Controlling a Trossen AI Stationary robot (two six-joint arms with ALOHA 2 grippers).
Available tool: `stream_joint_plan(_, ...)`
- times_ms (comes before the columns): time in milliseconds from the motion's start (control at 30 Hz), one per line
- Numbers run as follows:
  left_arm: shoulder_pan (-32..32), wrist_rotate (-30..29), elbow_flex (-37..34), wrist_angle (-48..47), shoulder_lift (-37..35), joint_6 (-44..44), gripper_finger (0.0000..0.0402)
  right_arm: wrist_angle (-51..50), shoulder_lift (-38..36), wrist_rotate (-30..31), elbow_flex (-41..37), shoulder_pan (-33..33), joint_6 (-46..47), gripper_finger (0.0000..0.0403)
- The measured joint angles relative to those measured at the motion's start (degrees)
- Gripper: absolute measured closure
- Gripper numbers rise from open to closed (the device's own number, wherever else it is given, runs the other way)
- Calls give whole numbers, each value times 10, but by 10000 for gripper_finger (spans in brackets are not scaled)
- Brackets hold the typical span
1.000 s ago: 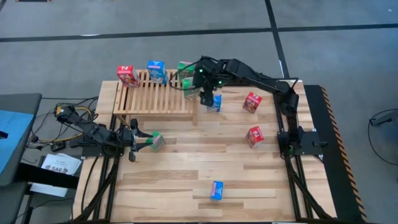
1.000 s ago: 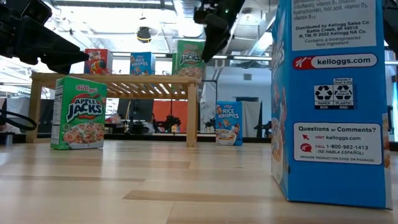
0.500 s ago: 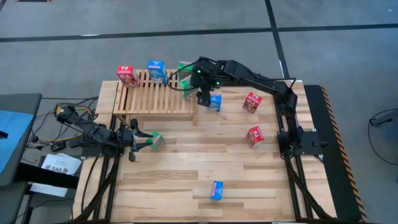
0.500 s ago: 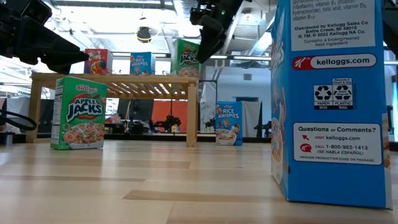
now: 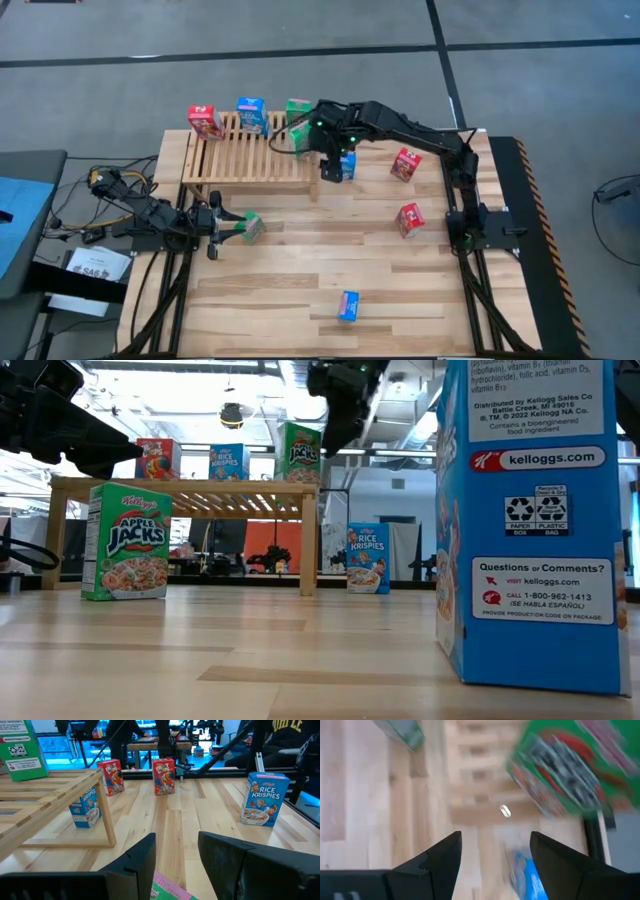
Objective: Stack cereal on shelf
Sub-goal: Put the bottom green cereal box on the shelf aligned with the green cereal box
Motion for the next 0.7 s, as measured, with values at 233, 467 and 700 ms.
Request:
stream_joint_plan(233,0,0,0,0,0,0,264,60,7,-6,0,22,-30,142)
stream_joint_plan(467,0,0,0,0,0,0,264,111,10,14,0,42,-37,142)
stream_joint_plan(700,0,0,0,0,0,0,264,146,43,31,2,48,-44,142)
